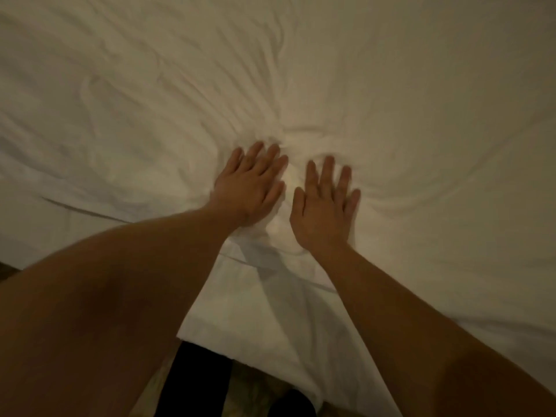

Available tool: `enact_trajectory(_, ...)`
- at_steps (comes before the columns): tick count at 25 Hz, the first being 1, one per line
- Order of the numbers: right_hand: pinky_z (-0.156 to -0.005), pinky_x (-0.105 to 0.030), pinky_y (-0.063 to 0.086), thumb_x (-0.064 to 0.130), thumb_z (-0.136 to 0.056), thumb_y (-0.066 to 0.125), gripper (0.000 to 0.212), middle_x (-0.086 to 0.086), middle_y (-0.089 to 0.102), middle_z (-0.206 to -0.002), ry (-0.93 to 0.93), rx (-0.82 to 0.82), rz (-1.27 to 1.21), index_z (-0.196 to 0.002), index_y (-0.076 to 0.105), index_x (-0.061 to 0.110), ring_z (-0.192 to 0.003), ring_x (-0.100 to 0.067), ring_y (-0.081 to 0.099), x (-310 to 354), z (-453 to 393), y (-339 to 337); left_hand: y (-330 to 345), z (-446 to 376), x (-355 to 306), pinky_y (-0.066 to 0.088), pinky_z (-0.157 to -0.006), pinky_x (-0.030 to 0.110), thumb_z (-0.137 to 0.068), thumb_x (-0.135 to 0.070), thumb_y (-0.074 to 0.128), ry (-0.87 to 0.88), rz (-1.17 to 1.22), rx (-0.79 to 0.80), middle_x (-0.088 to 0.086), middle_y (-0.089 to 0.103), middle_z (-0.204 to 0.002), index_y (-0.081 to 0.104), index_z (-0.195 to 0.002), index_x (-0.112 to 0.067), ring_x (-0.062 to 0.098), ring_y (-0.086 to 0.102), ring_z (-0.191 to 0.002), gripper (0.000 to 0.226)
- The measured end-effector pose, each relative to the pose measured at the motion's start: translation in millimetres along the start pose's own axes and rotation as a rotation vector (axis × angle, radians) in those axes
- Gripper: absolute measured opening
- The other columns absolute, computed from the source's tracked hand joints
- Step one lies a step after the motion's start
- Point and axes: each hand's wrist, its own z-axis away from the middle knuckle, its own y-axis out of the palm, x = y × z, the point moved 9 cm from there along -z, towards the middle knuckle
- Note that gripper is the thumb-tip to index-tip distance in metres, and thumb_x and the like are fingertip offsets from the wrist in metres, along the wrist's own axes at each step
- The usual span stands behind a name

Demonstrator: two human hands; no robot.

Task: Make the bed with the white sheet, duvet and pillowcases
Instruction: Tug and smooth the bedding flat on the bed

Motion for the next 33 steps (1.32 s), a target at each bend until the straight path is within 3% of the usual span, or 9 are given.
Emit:
enact_trajectory(7, -0.122, -0.054, -0.006, 0.046, -0.105, 0.011, 0.058, 0.007, -0.006, -0.168, -0.275, 0.053, 0.094, -0.16, 0.0, 0.034, -0.154, -0.022, -0.014, 107.8, -50.1, 15.8, -22.5, -54.3, 113.4, -0.004, -0.123, 0.046, -0.105, -0.047, 0.017, -0.068, -0.001, -0.062, -0.003, 0.007, -0.168, 0.015, -0.16, -0.027, 0.022, 0.0, -0.155, 0.059)
enact_trajectory(14, -0.123, -0.049, -0.006, 0.042, -0.105, 0.013, 0.06, 0.001, 0.001, -0.169, -0.258, -0.03, 0.148, -0.161, 0.007, 0.022, -0.155, -0.019, -0.004, 183.8, -177.5, 11.4, -32.6, -150.8, 185.8, -0.001, -0.123, 0.05, -0.103, -0.044, 0.012, 0.042, -0.009, -0.078, -0.004, 0.011, -0.168, 0.018, -0.16, -0.029, 0.023, 0.005, -0.155, 0.059)
enact_trajectory(19, -0.124, -0.048, 0.001, 0.044, -0.103, 0.008, 0.061, -0.002, 0.004, -0.169, -0.276, -0.102, 0.158, -0.161, 0.008, 0.024, -0.155, -0.021, 0.0, 222.3, -277.1, -2.1, -43.8, -236.3, 246.4, -0.004, -0.122, 0.051, -0.105, -0.046, 0.016, 0.041, 0.022, -0.058, -0.005, 0.005, -0.169, 0.013, -0.16, -0.031, 0.021, 0.0, -0.155, 0.057)
enact_trajectory(22, -0.124, -0.045, 0.001, 0.048, -0.104, 0.011, 0.061, 0.0, 0.005, -0.169, -0.274, -0.101, 0.188, -0.161, 0.009, 0.026, -0.155, -0.018, 0.002, 219.1, -325.3, 0.1, -33.6, -271.1, 282.7, -0.005, -0.122, 0.051, -0.104, -0.049, 0.016, 0.009, 0.066, -0.006, -0.007, 0.003, -0.168, 0.012, -0.16, -0.033, 0.018, -0.002, -0.155, 0.058)
enact_trajectory(26, -0.124, -0.039, 0.0, 0.054, -0.104, 0.014, 0.064, 0.004, 0.005, -0.169, -0.086, -0.051, 0.149, -0.161, 0.01, 0.026, -0.155, -0.018, 0.003, 169.3, -352.8, 12.2, -9.2, -275.4, 338.5, -0.007, -0.123, 0.047, -0.101, -0.055, 0.012, -0.106, 0.082, 0.094, -0.011, -0.002, -0.168, 0.007, -0.16, -0.035, 0.015, -0.007, -0.154, 0.062)
enact_trajectory(30, -0.124, -0.041, 0.001, 0.056, -0.101, 0.011, 0.067, 0.002, 0.006, -0.169, -0.088, -0.068, 0.182, -0.161, 0.011, 0.025, -0.155, -0.02, 0.004, 175.4, -351.5, 16.0, 4.1, -267.3, 342.1, -0.007, -0.123, 0.046, -0.1, -0.056, 0.008, -0.116, 0.091, 0.089, -0.011, -0.006, -0.168, 0.002, -0.16, -0.034, 0.015, -0.012, -0.154, 0.064)
enact_trajectory(33, -0.123, -0.046, 0.01, 0.053, -0.101, 0.016, 0.068, -0.005, 0.019, -0.166, -0.088, -0.135, 0.209, -0.159, 0.023, 0.019, -0.153, -0.026, 0.015, 176.7, -350.9, 11.0, 3.8, -272.8, 339.6, -0.006, -0.123, 0.05, -0.101, -0.053, 0.012, -0.115, 0.094, 0.083, -0.005, -0.003, -0.169, 0.005, -0.16, -0.03, 0.019, -0.009, -0.154, 0.065)
